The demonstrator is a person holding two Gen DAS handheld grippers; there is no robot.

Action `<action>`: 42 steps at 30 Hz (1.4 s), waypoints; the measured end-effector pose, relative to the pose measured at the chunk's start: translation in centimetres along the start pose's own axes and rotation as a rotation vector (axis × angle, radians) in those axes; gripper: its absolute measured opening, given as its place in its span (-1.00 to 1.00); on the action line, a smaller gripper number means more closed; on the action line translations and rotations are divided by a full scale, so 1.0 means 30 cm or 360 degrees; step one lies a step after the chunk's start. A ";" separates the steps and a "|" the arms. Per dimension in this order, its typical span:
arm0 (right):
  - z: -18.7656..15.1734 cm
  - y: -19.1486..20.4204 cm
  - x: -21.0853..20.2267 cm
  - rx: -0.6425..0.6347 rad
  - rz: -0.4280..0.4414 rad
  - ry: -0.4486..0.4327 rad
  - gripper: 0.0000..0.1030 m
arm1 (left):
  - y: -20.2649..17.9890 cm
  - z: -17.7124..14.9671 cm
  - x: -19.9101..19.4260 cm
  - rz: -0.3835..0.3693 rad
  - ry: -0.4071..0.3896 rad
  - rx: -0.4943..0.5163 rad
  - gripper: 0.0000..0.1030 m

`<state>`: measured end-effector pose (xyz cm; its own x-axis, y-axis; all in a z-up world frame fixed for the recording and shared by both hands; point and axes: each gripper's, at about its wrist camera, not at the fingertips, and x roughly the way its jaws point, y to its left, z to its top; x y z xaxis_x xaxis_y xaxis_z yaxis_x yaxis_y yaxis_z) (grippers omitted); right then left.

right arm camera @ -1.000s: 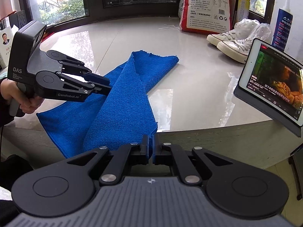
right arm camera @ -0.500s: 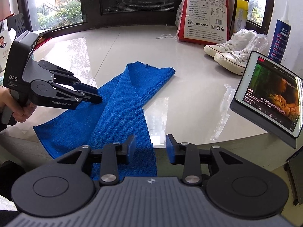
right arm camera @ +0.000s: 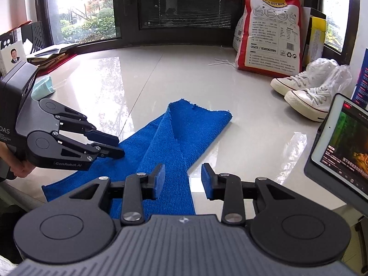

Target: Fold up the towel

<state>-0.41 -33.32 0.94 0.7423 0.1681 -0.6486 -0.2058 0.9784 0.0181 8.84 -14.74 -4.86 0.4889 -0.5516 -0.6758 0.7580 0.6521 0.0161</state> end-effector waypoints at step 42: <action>0.173 -0.038 0.305 0.0003 0.0212 -0.0012 -0.92 | 0.007 0.005 0.001 0.0000 -0.0004 -0.0063 -0.49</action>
<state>9.94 -32.27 -1.06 0.7133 0.2976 -0.6345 -0.3018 0.9476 0.1051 9.07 -14.70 -4.75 0.4898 -0.5531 -0.6739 0.7403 0.6721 -0.0135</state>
